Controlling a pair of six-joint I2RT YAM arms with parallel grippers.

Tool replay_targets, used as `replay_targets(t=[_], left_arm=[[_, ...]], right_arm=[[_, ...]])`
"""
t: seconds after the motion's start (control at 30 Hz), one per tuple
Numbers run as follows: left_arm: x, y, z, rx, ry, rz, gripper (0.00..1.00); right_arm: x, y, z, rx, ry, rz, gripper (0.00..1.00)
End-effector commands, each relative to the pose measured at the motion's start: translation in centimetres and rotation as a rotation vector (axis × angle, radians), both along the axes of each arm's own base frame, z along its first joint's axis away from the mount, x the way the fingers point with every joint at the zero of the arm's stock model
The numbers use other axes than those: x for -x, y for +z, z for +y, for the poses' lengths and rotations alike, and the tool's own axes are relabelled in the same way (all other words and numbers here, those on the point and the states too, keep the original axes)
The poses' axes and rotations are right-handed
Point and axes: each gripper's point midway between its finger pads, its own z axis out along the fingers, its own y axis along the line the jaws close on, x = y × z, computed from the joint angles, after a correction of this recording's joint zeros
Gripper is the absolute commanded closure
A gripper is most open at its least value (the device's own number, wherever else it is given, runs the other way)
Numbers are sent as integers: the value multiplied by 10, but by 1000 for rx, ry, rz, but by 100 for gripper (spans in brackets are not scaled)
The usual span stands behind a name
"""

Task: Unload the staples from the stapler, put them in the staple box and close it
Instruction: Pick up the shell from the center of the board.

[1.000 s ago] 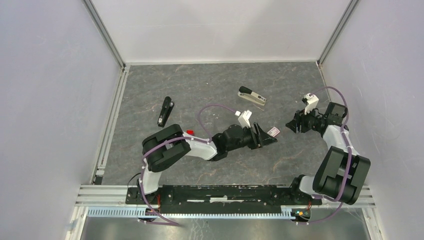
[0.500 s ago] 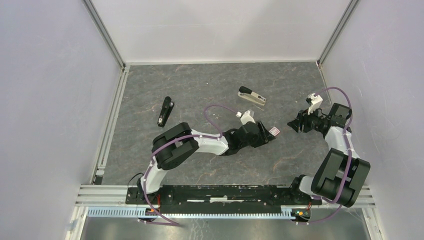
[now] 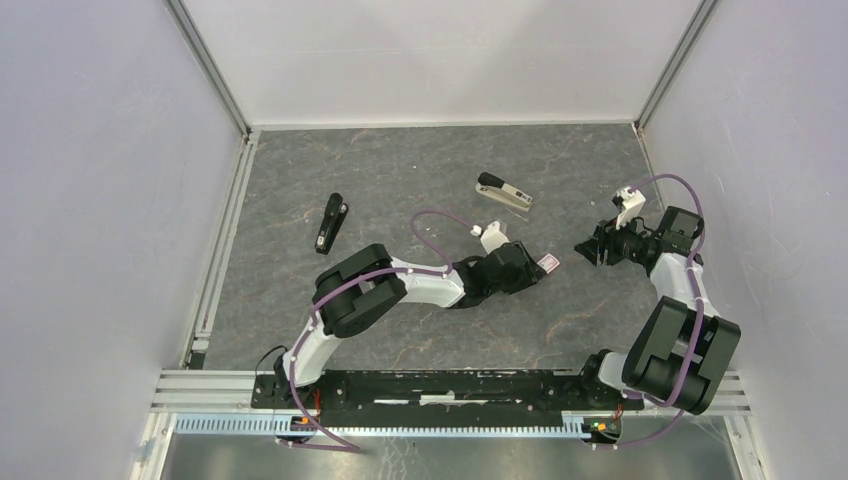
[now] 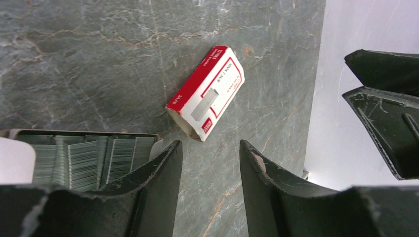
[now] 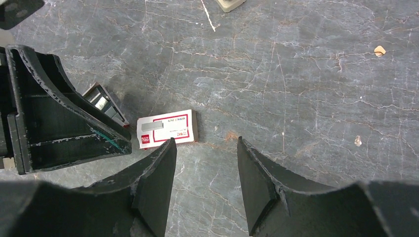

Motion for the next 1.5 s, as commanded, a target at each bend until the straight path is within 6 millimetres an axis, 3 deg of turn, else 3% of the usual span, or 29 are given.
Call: replay_targets(t=[0.0, 0.27, 0.77, 1.03, 1.3, 1.47], left_arm=[[-7, 1, -4, 24, 75, 21, 47], [-15, -4, -7, 92, 102, 61, 61], [-25, -2, -5, 163, 141, 78, 70], [-27, -11, -9, 201, 150, 119, 72], [-33, -13, -9, 220, 151, 114, 94], [-36, 5, -4, 273, 142, 77, 98]], right_arm=[[1, 9, 1, 2, 16, -41, 45], [2, 9, 1, 6, 17, -44, 45], [2, 9, 1, 10, 23, -47, 46], [3, 9, 1, 11, 23, -47, 46], [3, 10, 2, 12, 27, -50, 46], [4, 10, 2, 15, 30, -53, 46]])
